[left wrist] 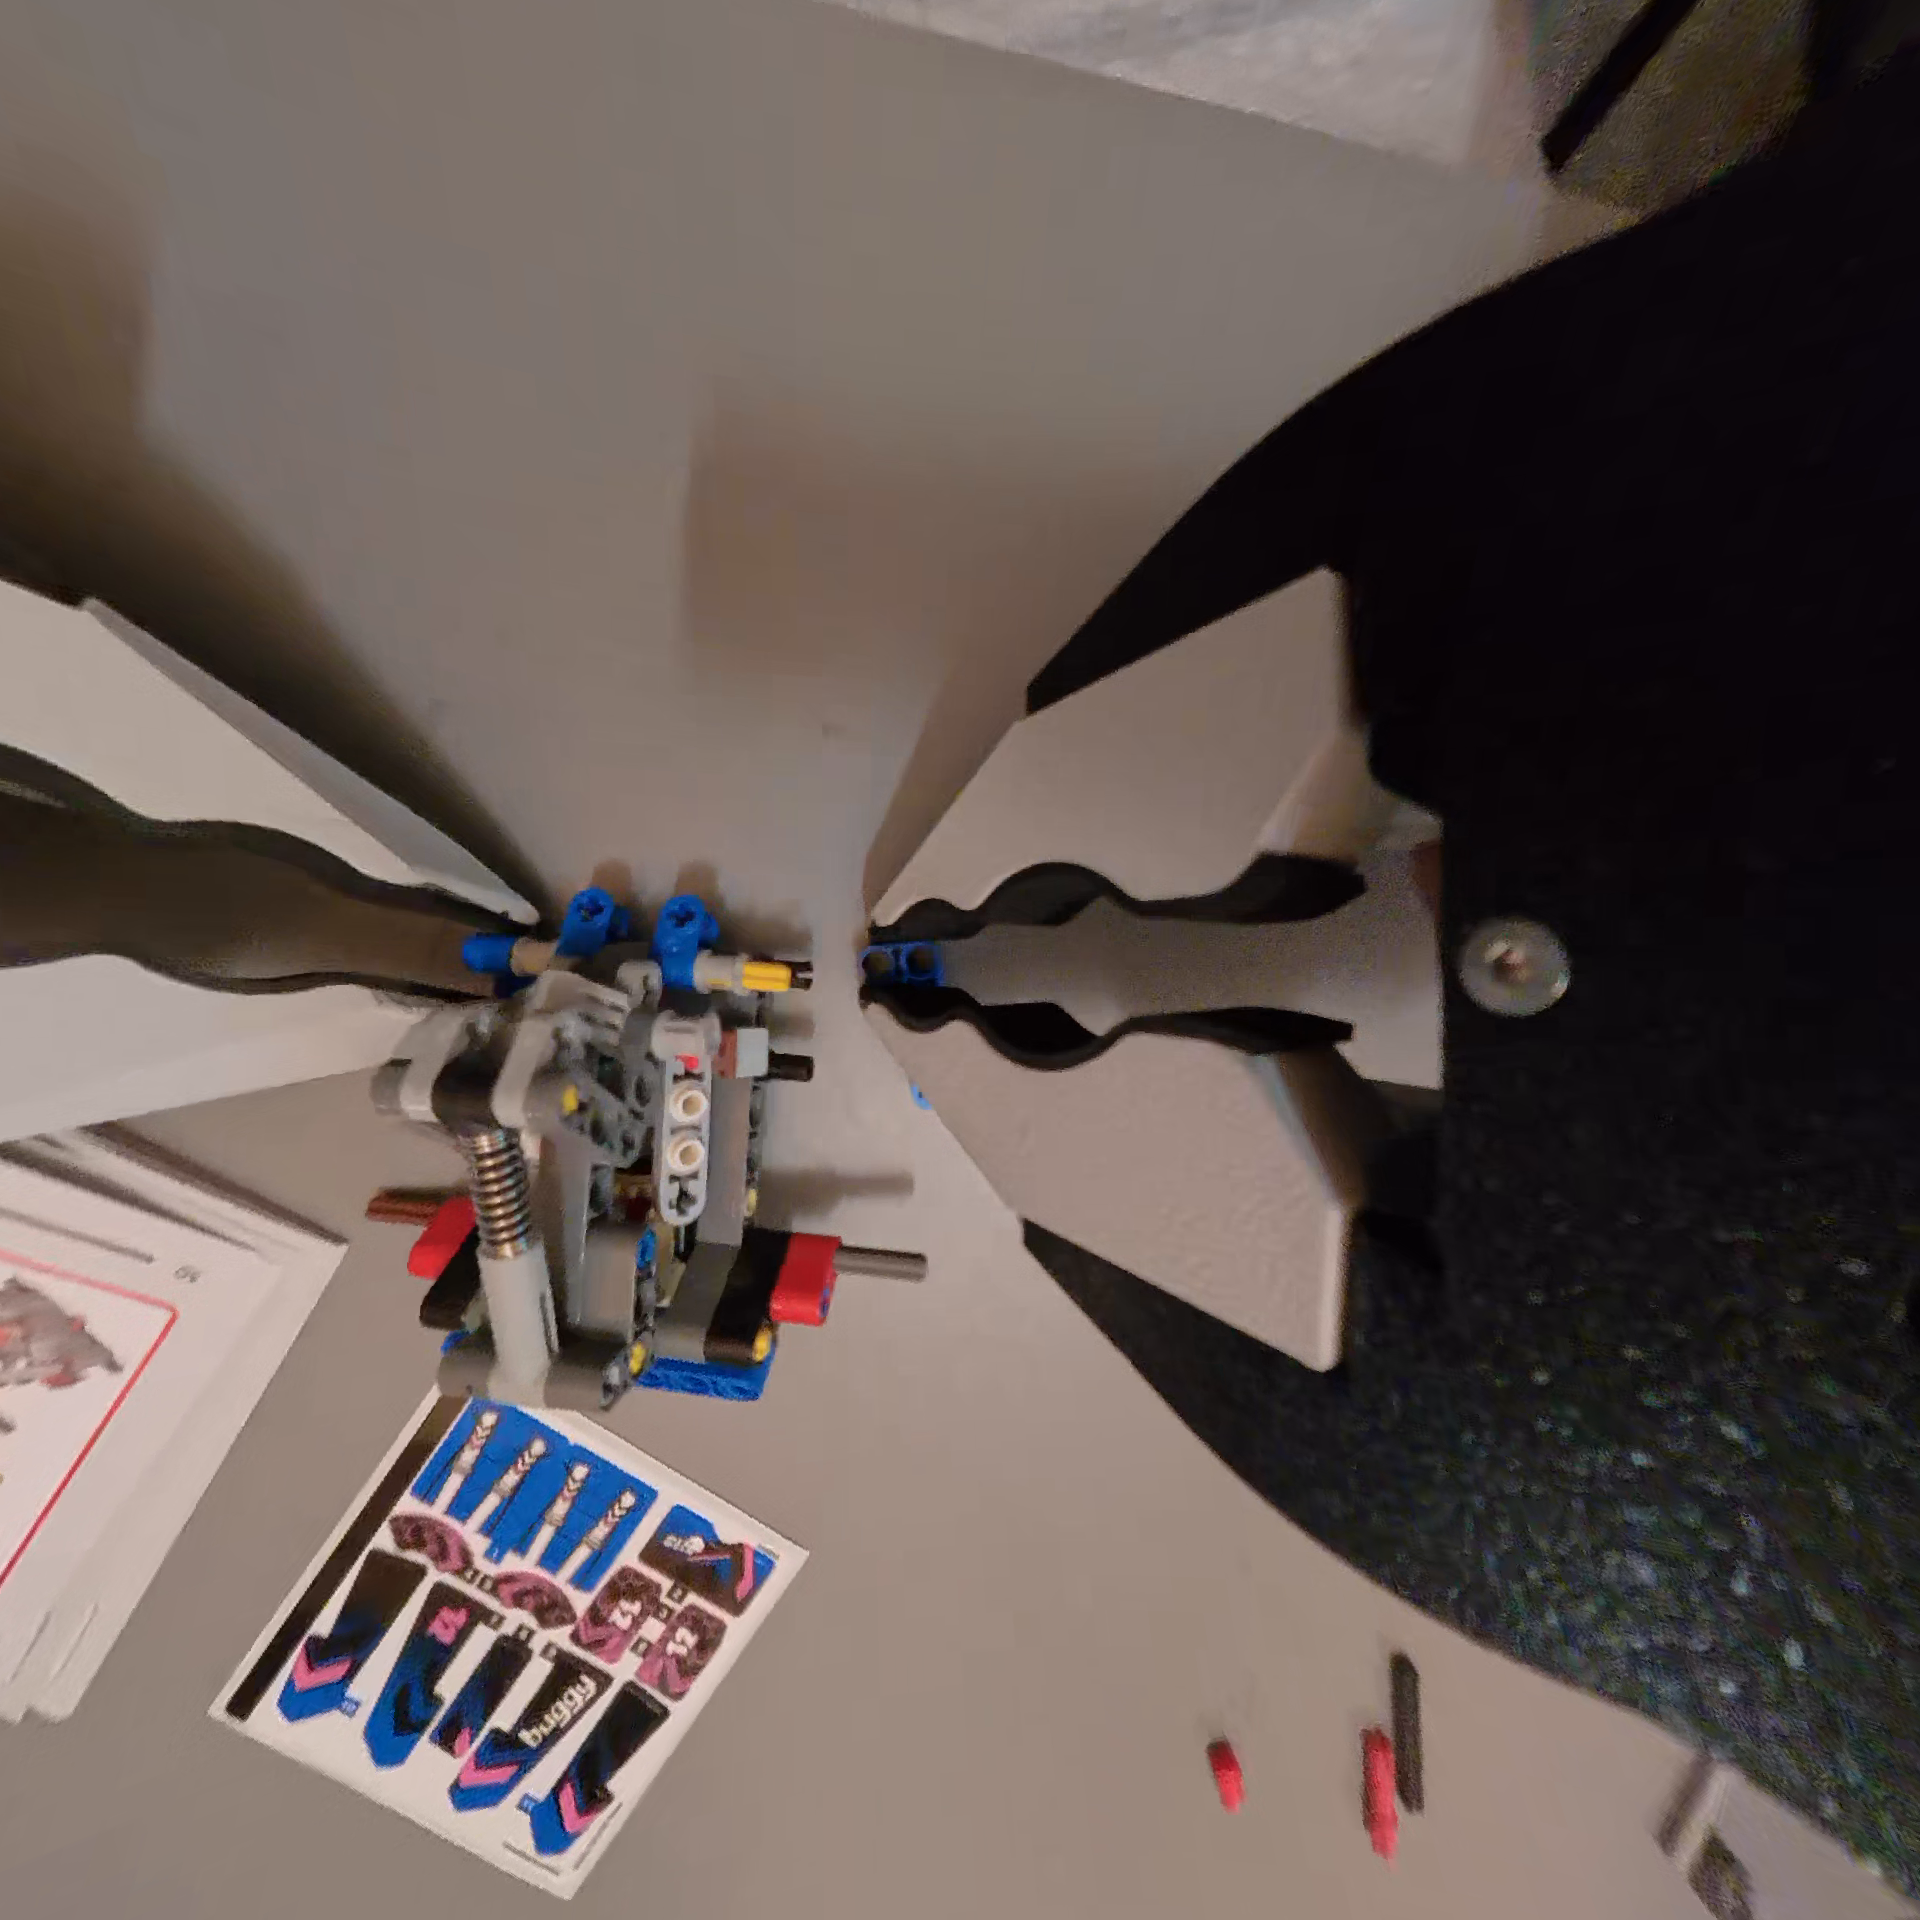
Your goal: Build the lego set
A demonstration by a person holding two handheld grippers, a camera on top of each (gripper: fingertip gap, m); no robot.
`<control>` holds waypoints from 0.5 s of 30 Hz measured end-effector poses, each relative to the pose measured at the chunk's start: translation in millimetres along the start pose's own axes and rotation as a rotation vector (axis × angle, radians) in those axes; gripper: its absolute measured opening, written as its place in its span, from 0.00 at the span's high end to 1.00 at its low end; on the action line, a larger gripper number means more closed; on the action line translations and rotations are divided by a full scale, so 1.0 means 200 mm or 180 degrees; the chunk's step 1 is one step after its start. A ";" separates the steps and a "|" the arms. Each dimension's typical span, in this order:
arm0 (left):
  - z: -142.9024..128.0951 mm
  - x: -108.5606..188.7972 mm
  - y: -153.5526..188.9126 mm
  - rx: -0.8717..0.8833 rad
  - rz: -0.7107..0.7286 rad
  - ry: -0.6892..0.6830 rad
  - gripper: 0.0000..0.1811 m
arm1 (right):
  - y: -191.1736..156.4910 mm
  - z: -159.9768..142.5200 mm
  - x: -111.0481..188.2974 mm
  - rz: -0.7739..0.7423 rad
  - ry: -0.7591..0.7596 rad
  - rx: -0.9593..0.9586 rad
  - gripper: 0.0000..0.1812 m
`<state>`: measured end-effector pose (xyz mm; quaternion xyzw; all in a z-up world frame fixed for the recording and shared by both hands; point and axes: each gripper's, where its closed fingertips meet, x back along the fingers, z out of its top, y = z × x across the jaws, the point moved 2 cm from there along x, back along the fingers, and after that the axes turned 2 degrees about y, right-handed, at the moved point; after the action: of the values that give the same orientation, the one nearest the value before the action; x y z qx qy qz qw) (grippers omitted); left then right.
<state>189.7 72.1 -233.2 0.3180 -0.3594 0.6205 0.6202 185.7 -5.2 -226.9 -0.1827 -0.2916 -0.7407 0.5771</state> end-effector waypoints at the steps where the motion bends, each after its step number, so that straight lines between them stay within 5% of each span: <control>1: 0.00 0.00 0.00 0.0004 0.0006 0.0135 0.98 | 0.00 0.00 0.00 -0.0042 -0.0008 0.0025 0.94; 9: -0.02 0.01 0.01 0.0321 -0.0149 0.0726 0.98 | 0.00 0.01 0.00 -0.0013 0.0057 0.0011 0.96; 15: -0.05 0.04 0.02 0.0385 -0.0257 0.0570 0.97 | 0.00 0.04 0.02 0.0123 0.0284 -0.0421 0.97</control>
<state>186.1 85.2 -233.2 0.3123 -0.2514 0.6415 0.6540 184.6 -2.8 -218.4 -0.1929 -0.2124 -0.7544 0.5904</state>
